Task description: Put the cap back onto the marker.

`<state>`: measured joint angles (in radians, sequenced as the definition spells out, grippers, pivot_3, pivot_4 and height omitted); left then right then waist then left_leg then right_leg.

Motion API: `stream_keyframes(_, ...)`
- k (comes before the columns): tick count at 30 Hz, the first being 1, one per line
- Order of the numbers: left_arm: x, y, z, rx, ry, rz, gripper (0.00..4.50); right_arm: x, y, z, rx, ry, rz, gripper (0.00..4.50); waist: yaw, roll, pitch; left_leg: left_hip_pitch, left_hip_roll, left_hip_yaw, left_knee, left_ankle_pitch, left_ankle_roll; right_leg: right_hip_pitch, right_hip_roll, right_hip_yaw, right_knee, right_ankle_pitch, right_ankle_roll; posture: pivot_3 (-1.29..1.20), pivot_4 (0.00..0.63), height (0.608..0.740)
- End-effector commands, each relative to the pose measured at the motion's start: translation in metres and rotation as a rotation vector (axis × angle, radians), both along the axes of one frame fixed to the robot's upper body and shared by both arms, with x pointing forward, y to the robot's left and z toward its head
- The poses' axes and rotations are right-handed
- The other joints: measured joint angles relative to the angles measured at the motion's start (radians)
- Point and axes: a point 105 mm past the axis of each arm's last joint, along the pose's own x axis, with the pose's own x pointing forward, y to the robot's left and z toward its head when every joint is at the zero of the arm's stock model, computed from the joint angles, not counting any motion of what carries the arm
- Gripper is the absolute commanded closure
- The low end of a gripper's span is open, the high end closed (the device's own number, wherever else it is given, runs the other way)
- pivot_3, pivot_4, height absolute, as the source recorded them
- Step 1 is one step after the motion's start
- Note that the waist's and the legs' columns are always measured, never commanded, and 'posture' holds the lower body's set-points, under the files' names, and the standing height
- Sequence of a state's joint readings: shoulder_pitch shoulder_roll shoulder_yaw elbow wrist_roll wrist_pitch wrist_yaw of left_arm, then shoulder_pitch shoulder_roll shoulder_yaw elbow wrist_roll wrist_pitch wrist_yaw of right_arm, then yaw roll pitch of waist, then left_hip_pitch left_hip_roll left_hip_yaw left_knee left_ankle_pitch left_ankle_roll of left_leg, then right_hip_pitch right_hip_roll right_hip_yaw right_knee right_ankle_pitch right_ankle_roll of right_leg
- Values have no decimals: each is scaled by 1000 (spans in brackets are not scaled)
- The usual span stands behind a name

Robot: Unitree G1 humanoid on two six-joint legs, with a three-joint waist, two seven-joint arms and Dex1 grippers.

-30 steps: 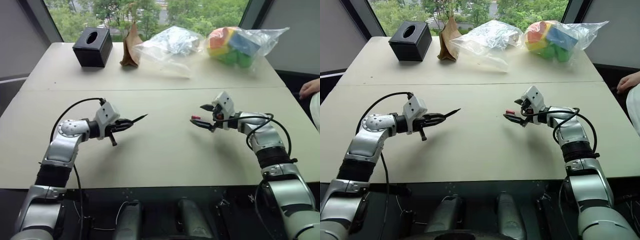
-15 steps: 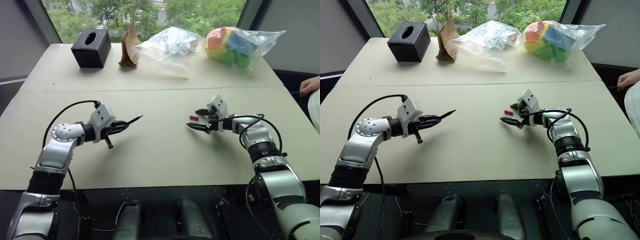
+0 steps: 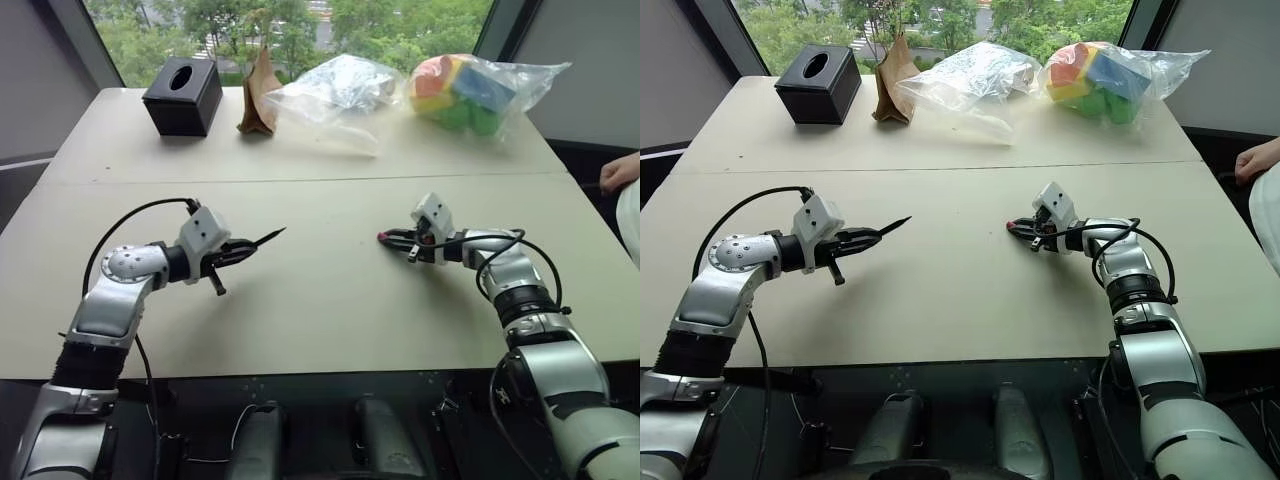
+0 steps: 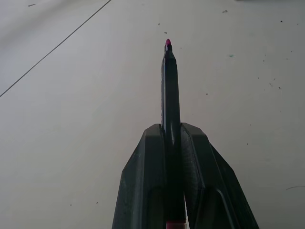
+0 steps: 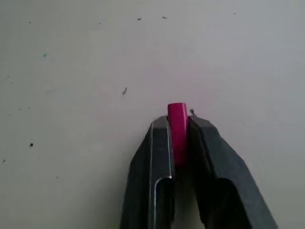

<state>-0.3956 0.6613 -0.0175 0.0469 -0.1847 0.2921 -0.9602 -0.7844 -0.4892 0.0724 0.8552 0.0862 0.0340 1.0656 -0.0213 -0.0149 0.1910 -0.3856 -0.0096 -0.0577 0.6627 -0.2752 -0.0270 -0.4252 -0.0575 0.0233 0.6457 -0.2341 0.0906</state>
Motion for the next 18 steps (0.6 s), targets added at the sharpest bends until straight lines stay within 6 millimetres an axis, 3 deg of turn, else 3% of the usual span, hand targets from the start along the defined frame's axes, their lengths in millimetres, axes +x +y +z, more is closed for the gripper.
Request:
stream_keyframes(1, -2, -3, 11, 11, -44, -33, 4500, -7, 6, -12, -12, 32, 33, 4433, 0, 0, 0, 0, 0, 0, 0, 0, 0, 0, 0, 0, 0, 0, 0, 0, 150, 740)
stream_keyframes(6, -3, -21, 8, 27, -58, -133, 4500, -8, 8, -6, -92, -54, 69, 4433, 1, 0, 0, 0, 0, 0, 0, 0, 0, 0, 0, 0, 0, 0, 0, 0, 150, 740)
stream_keyframes(14, -11, -57, 15, 43, -88, -398, 4500, -34, 40, 55, -280, -314, 340, 4433, 1, 2, 1, -2, 0, 0, 1, 0, 0, -1, 0, 0, 1, 0, 0, 0, 150, 740)
stream_keyframes(18, -9, -66, 21, 39, -94, -458, 4500, -52, 59, 64, -297, -346, 413, 4433, 3, 2, 1, -2, 0, 0, 1, 0, 0, -2, 0, 0, 1, 0, 0, 0, 150, 740)
